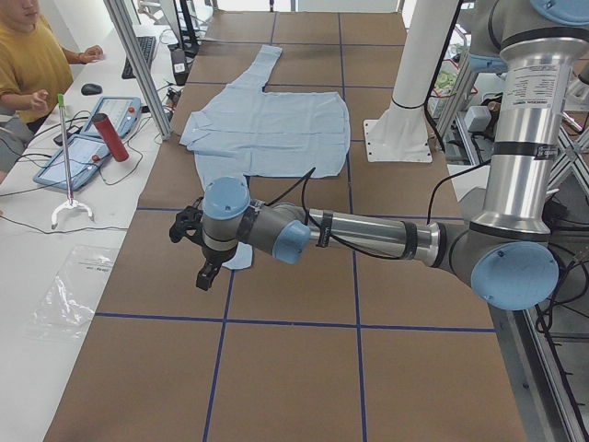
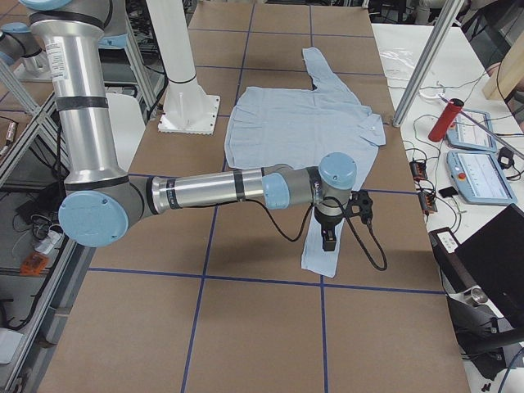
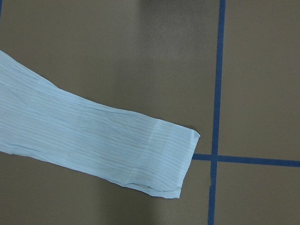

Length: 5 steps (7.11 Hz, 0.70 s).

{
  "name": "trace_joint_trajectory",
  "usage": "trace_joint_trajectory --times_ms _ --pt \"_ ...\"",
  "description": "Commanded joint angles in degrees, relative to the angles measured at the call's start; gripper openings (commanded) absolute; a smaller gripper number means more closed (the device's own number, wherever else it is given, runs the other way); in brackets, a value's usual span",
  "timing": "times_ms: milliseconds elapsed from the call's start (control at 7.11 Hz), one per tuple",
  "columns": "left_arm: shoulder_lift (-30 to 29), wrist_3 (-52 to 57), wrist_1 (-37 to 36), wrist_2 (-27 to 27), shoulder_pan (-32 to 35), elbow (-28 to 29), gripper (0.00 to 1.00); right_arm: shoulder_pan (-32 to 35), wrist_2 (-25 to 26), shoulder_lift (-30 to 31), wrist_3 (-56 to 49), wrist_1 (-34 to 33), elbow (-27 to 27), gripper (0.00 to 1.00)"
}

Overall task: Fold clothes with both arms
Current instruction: 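Move the right gripper toward the sleeve cuff nearest it and grasp it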

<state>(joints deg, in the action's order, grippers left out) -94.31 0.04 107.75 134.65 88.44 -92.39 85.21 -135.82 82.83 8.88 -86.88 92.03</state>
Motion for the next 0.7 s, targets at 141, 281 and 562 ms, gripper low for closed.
trace_joint_trajectory --times_ms 141,281,562 --pt "0.01 -0.12 0.35 -0.08 -0.02 -0.6 0.99 -0.05 -0.15 0.23 0.17 0.04 -0.01 1.0" --pt "0.18 -0.13 0.35 -0.09 0.06 -0.34 0.99 -0.13 -0.06 0.14 0.17 0.21 0.25 1.0" --pt "0.1 -0.22 0.44 0.35 -0.02 -0.6 0.99 -2.4 -0.15 0.14 0.52 1.62 -0.44 1.0"
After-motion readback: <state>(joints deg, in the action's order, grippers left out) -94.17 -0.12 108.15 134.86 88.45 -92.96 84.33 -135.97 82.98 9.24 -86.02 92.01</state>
